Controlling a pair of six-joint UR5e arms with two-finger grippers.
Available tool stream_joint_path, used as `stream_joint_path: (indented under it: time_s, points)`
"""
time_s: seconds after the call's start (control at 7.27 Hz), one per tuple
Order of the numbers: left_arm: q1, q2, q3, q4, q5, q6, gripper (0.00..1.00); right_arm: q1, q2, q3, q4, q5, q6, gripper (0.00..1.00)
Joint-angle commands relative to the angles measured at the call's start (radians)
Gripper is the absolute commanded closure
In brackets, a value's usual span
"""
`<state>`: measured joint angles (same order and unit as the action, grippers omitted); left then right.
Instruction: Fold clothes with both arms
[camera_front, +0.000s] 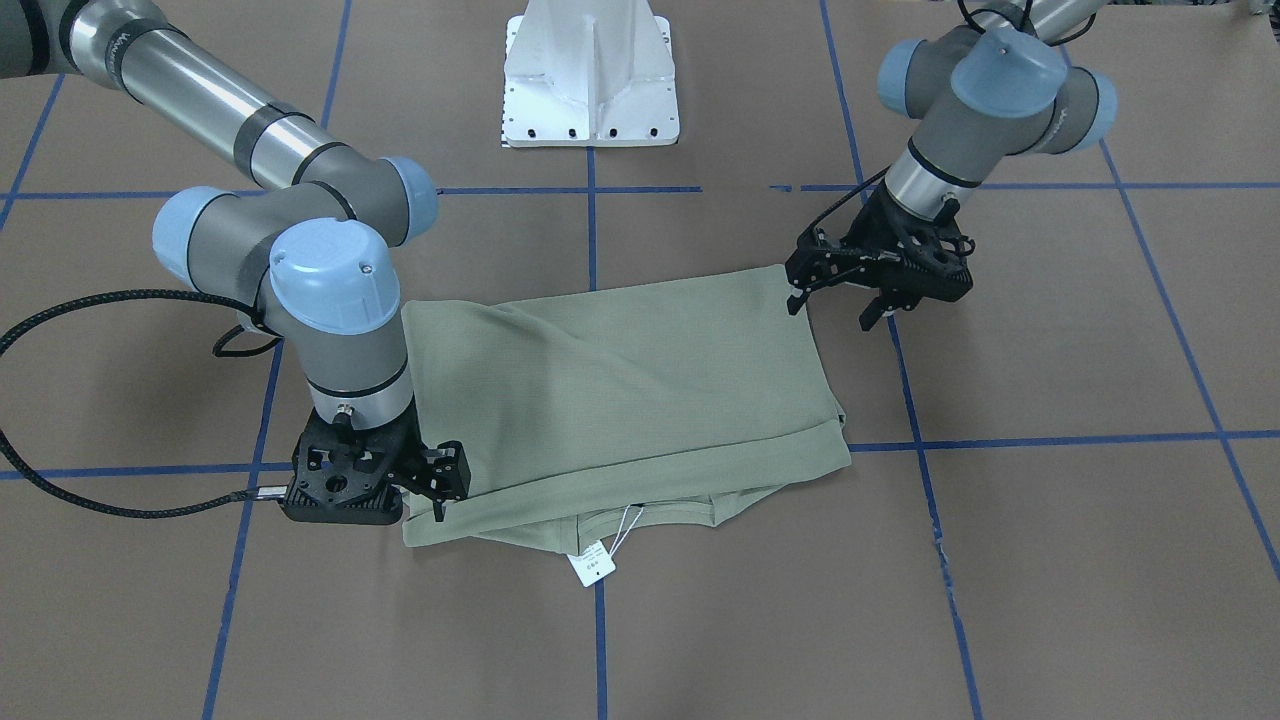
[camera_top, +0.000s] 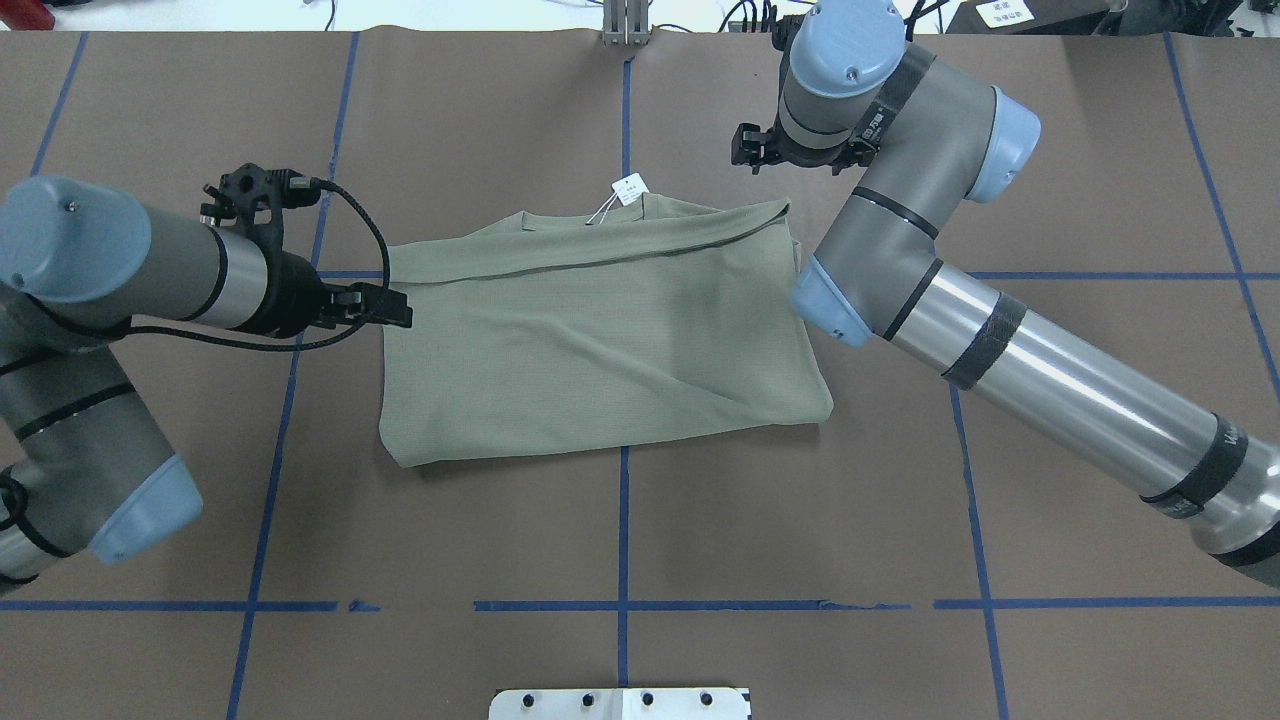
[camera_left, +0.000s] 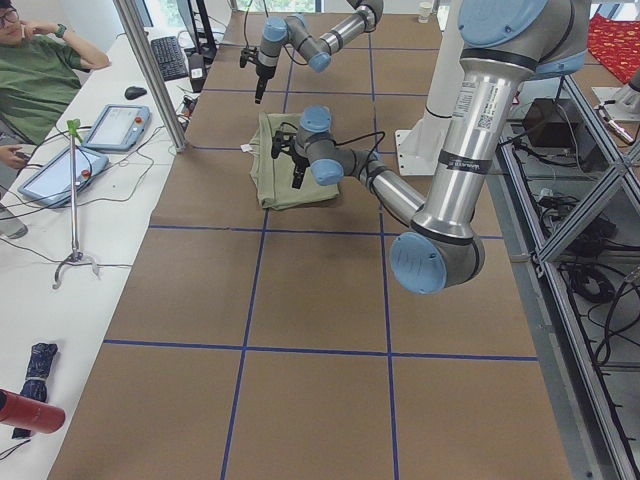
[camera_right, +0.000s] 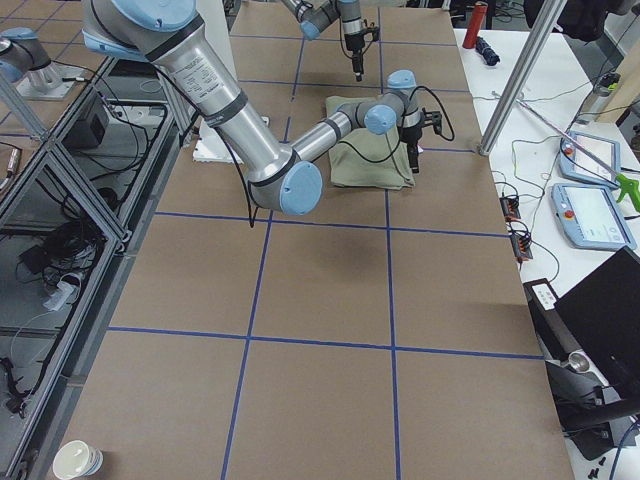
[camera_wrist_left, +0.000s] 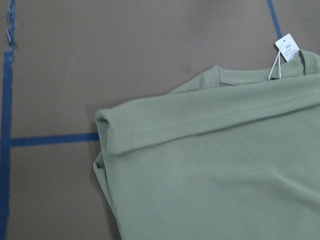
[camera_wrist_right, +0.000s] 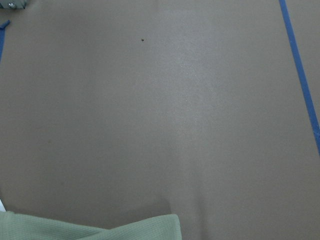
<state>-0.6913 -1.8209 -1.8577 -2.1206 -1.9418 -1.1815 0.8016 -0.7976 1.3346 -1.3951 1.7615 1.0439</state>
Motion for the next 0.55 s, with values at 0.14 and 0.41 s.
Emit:
stream_joint_path:
  time_s: [0.14,0.41]
  points:
    - [0.162,0.064,0.014,-0.177,0.150,-0.354,0.32,0.001,-0.014,0.014,0.002,0.000,0.001,0.00]
    - [0.167,0.065,0.060,-0.203,0.153,-0.380,0.33,-0.001,-0.018,0.014,0.002,0.000,0.001,0.00]
